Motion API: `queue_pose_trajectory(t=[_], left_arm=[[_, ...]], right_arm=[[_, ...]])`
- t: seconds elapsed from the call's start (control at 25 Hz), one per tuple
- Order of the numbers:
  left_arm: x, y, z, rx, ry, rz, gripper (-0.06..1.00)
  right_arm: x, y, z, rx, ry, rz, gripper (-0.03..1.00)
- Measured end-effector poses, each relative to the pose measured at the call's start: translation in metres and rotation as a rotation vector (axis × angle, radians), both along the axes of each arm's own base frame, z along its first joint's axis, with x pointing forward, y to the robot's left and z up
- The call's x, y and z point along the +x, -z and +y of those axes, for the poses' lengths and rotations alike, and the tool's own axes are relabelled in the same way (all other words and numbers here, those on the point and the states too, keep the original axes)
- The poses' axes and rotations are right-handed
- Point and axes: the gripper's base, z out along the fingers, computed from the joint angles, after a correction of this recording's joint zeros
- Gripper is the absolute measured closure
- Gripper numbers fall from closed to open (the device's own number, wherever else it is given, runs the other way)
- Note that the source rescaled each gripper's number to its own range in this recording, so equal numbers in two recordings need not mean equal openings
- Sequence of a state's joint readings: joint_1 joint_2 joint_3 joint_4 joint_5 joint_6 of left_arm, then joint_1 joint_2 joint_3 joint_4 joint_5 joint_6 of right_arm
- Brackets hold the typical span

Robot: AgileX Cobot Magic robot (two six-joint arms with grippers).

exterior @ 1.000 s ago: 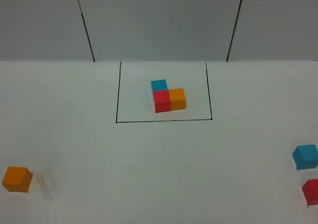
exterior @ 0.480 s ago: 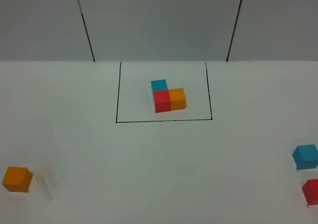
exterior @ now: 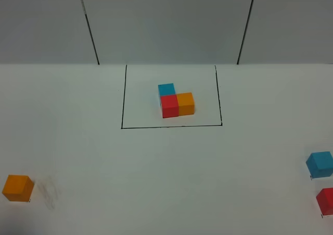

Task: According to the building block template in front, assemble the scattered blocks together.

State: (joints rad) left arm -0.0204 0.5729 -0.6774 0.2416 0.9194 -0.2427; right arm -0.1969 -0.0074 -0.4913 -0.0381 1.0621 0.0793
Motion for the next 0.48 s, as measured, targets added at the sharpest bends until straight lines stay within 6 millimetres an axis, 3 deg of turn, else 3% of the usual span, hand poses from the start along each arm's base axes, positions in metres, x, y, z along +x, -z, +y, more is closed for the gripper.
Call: queue_pose_trajectory(t=[0.28, 0.48], left_arm=[[0.073, 0.032, -0.003, 0.001, 0.029, 0.209, 0.06], [0.110, 0.063, -0.006, -0.002, 0.055, 0.303, 0.06]], right_arm=[[0.000, 0.000, 0.000, 0.000, 0.000, 0.000, 0.21], [0.000, 0.000, 0.000, 0.000, 0.000, 0.000, 0.21]])
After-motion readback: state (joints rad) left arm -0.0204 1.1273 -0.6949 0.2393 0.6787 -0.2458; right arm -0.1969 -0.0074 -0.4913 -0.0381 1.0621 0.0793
